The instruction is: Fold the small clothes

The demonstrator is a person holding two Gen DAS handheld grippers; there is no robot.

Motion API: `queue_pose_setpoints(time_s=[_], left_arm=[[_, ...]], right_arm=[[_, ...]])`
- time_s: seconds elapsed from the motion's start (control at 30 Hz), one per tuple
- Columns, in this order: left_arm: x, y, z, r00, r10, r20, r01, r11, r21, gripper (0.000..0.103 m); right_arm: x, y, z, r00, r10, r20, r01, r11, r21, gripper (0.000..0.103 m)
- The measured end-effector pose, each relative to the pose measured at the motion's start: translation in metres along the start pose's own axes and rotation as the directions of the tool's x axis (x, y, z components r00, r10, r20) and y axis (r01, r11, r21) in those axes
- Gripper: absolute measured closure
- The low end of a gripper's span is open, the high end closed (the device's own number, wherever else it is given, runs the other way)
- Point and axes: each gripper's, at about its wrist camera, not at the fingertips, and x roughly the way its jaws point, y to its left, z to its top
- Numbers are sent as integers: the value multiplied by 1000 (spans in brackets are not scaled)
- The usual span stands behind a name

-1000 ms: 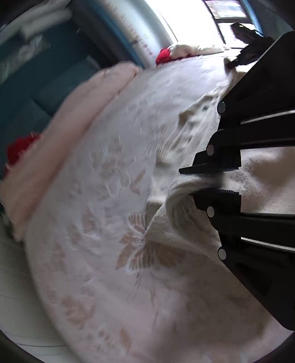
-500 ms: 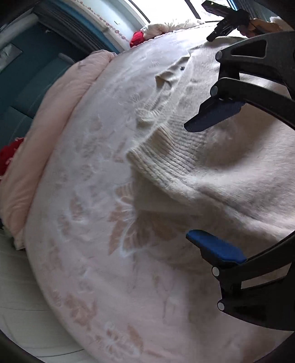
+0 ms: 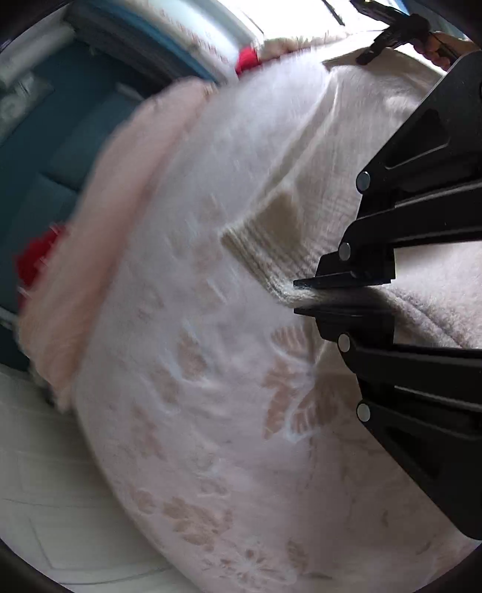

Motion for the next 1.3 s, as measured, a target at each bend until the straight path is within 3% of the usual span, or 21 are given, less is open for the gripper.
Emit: queue_pose_setpoints(time_s=[0.07,0.17,0.27,0.33,0.43,0.5,0.6,0.67,0.7,0.77,0.8,0.9,0.93,0.97,1.03,1.13,1.2,1.23,1.3], left_arm=[[32,8,-7,996,35,-87,-37,999,-20,95],[22,9,-19,998,47,-35,-47,999,12,90],[-27,2,-33,998,38,49,-41,996,74,84],[-65,-10,-48,994,-4,108,-5,996,90,72],[-79,-43,-72,991,-111,75,102,988,118,67],[-67,-66,-90,985,-171,12,169,978,123,67],[-30,-89,-118,985,-158,-71,165,978,123,67],[-11,-84,-130,990,-97,-102,108,988,111,67],[-3,-76,-133,991,-78,-108,89,991,103,67],[-6,-59,-131,989,-112,-99,121,989,89,68],[-11,-51,-127,992,-91,-93,99,992,83,69],[-37,-25,-116,997,-58,-53,60,997,46,68],[-48,-15,-114,997,-74,-29,75,997,32,66],[-57,-7,-114,997,-71,-12,71,997,22,63],[-67,5,-110,1000,-28,12,28,1000,10,62],[-64,8,-97,1000,-4,23,4,1000,7,62],[-58,0,-78,999,-16,38,15,1000,15,55],[-51,-2,-70,999,-16,33,16,1000,12,46],[-26,-5,-48,1000,2,-4,-2,1000,-10,44]], right_arm=[[32,-14,-9,995,-49,-89,53,998,42,92],[-1,-1,-15,998,-41,53,40,999,27,82],[-60,26,-26,978,-63,200,79,994,-72,69],[-85,43,-40,970,-22,240,53,991,-124,68],[-77,84,-62,982,147,120,-127,979,-156,69],[-49,119,-89,962,272,-8,-270,950,-154,72],[-11,152,-121,944,308,-117,-325,930,-171,78],[5,139,-124,966,233,-107,-248,957,-151,79],[9,111,-115,986,154,-69,-160,982,-96,84],[5,65,-101,999,47,-16,-47,999,-11,93],[-2,31,-93,1000,-10,7,10,999,43,103],[-31,-30,-83,999,-30,18,26,986,162,103],[-43,-34,-80,997,-69,36,63,986,153,85],[-56,-32,-78,991,-111,72,101,987,124,81],[-63,-23,-71,991,-93,101,86,993,78,58],[-50,0,-53,994,-74,83,75,997,-9,48],[-24,14,-38,996,-85,37,87,995,-54,45],[-15,14,-34,995,-94,22,96,993,-63,41],[8,20,-25,991,-134,-3,133,988,-74,34]])
